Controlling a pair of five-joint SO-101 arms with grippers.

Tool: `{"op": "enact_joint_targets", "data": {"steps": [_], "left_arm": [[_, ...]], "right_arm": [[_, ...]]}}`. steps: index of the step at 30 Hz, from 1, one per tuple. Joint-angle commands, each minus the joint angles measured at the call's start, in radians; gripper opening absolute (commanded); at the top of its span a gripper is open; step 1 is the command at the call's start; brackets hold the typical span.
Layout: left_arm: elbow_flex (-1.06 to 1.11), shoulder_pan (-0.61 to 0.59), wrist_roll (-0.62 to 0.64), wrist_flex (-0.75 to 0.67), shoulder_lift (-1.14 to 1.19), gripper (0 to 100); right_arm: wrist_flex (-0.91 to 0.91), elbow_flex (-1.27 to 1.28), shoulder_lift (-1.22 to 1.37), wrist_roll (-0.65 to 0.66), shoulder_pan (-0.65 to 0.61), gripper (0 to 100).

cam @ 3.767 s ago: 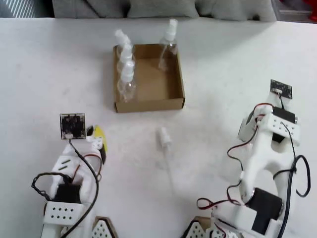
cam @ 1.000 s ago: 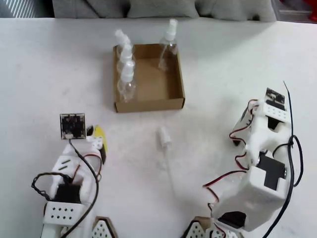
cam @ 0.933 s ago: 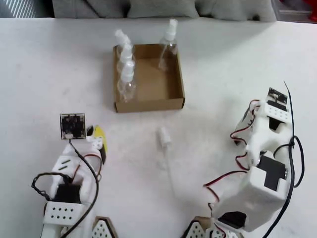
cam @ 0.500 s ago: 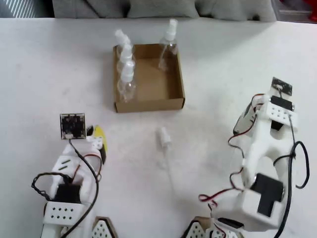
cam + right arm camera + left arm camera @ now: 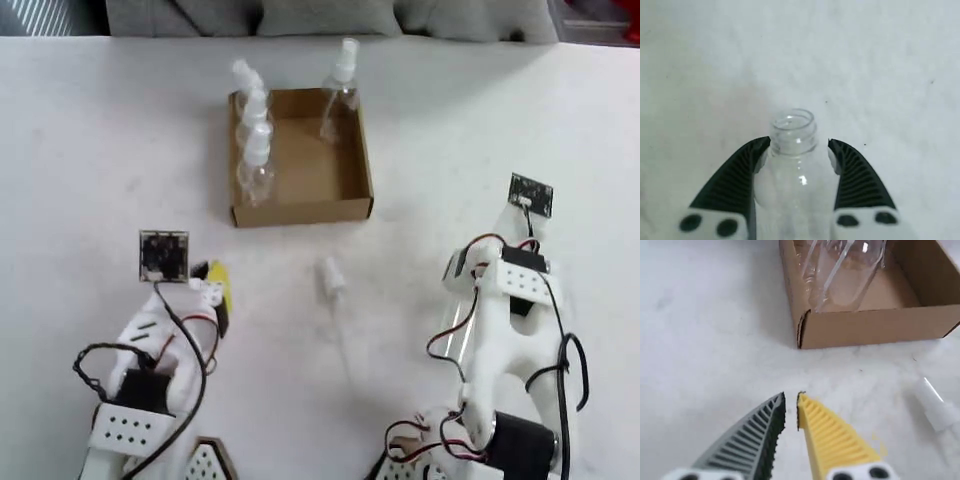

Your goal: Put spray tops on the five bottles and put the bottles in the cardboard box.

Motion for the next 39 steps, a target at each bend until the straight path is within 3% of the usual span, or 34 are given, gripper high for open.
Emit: {"op": "enact_joint_targets", "data": {"steps": [1,5,10,15,23,33,39], "left_arm": [[-0.206,0.091,0.098,0.178,-0.004,7],[-0.313,0.257,0.115,0.256,-0.002,7],[-0.376,0.403,0.247,0.256,0.007,7],[-0.451,0.501,0.299,0.209,0.194,7],[-0.678,0.512,0.413,0.084,0.733,7],[-0.706,0.512,0.551,-0.106,0.984,7],[-0.755,0.512,0.582,-0.103,1.106,22]], "right_arm": [[-0.025,-0.002,-0.042,0.018,0.013,1.5],[-0.030,0.000,-0.042,0.018,0.015,1.5],[-0.033,0.000,-0.042,0.018,0.015,1.5],[-0.033,0.000,-0.042,0.018,0.015,1.5],[-0.035,0.000,-0.042,0.018,0.015,1.5],[-0.035,0.000,-0.042,0.018,0.008,1.5],[-0.042,0.002,-0.042,0.020,0.007,1.5]]}}
